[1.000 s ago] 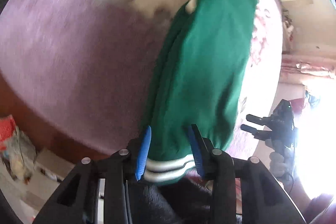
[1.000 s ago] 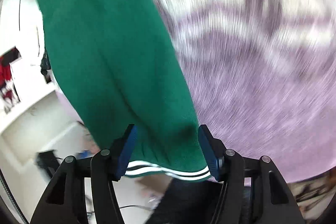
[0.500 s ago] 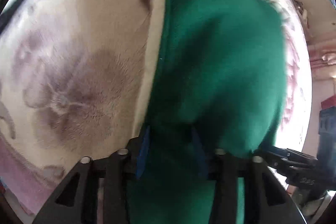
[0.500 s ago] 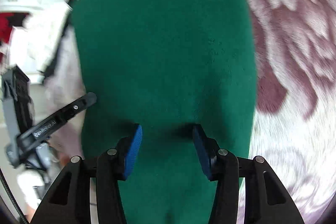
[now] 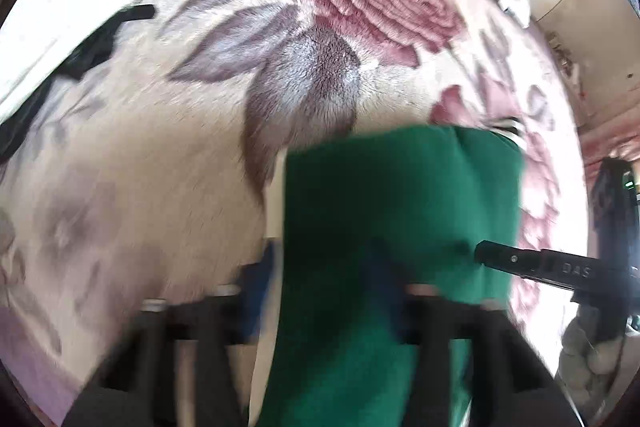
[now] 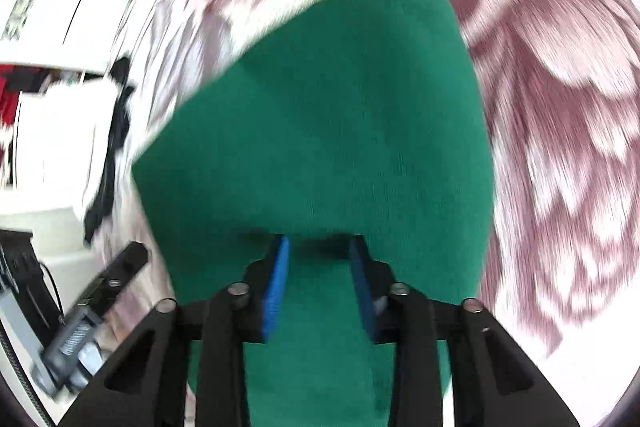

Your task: Fold large clothes

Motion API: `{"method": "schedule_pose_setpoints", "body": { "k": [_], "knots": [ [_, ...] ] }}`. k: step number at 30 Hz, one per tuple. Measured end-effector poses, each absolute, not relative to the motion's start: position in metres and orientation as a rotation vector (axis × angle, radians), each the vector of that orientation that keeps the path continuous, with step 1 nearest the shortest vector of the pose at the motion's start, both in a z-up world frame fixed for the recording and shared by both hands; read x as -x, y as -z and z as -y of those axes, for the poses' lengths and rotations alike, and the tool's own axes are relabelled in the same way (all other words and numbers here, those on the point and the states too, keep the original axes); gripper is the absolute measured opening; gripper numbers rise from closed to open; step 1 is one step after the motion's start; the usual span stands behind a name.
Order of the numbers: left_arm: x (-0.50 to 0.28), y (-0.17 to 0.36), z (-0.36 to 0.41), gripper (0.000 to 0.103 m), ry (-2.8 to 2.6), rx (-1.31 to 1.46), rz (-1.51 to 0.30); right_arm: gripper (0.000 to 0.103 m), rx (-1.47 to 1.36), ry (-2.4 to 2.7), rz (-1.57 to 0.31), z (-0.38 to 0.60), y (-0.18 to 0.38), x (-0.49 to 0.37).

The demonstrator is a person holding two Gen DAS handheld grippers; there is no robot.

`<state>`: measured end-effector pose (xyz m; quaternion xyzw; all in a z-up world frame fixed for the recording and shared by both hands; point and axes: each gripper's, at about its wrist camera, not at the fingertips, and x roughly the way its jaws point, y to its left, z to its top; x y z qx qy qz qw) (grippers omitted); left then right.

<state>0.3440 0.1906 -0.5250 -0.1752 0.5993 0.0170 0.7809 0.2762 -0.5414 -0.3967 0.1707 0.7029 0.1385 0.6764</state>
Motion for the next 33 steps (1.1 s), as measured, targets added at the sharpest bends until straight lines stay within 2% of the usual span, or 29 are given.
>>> {"method": "schedule_pose_setpoints", "body": {
  "k": [3,5,9,12,14,15,17,19,24,27,31,32,33],
  "knots": [
    [-0.385,0.567,-0.178,0.032,-0.065,0.345,-1.377,0.025,-0.303,-0.275,-1.620,0.527,0.430,-0.312],
    [-0.388,0.582,-0.177,0.033,-0.054,0.317,-1.402,0.016,-0.247,-0.247,-1.673,0.510,0.458,-0.321],
    [-0.383,0.564,-0.180,0.032,-0.016,0.291,-1.391,0.015,-0.234,-0.276,-1.694,0.511,0.455,-0.328],
    [-0.355,0.530,-0.187,0.034,0.048,0.361,-1.367,0.021,-0.292,-0.314,-1.710,0.536,0.427,-0.307],
    [-0.317,0.499,-0.194,0.034,0.094,0.415,-1.338,0.023,-0.388,-0.374,-1.726,0.571,0.403,-0.264],
    [-0.304,0.489,-0.195,0.041,0.107,0.436,-1.338,0.027,-0.430,-0.389,-1.732,0.583,0.391,-0.242],
    [-0.267,0.473,-0.198,0.043,0.128,0.480,-1.329,0.049,-0.474,-0.406,-1.737,0.607,0.372,-0.185],
    [-0.216,0.463,-0.201,0.044,0.137,0.503,-1.364,0.056,-0.503,-0.379,-1.757,0.632,0.358,-0.122],
    [-0.096,0.471,-0.201,0.044,0.089,0.573,-1.506,0.056,-0.574,-0.270,-1.880,0.671,0.368,0.022],
    [-0.026,0.490,-0.190,0.044,0.064,0.615,-1.606,0.056,-0.665,-0.228,-1.955,0.682,0.401,0.098],
    [0.038,0.524,-0.157,0.044,0.065,0.596,-1.715,0.056,-0.635,-0.223,-2.001,0.663,0.444,0.148],
    [0.047,0.529,-0.147,0.044,0.064,0.565,-1.709,0.055,-0.623,-0.231,-1.988,0.659,0.449,0.155],
    [0.052,0.531,-0.142,0.044,0.057,0.543,-1.702,0.049,-0.623,-0.228,-1.959,0.658,0.450,0.159]
  ]
}}
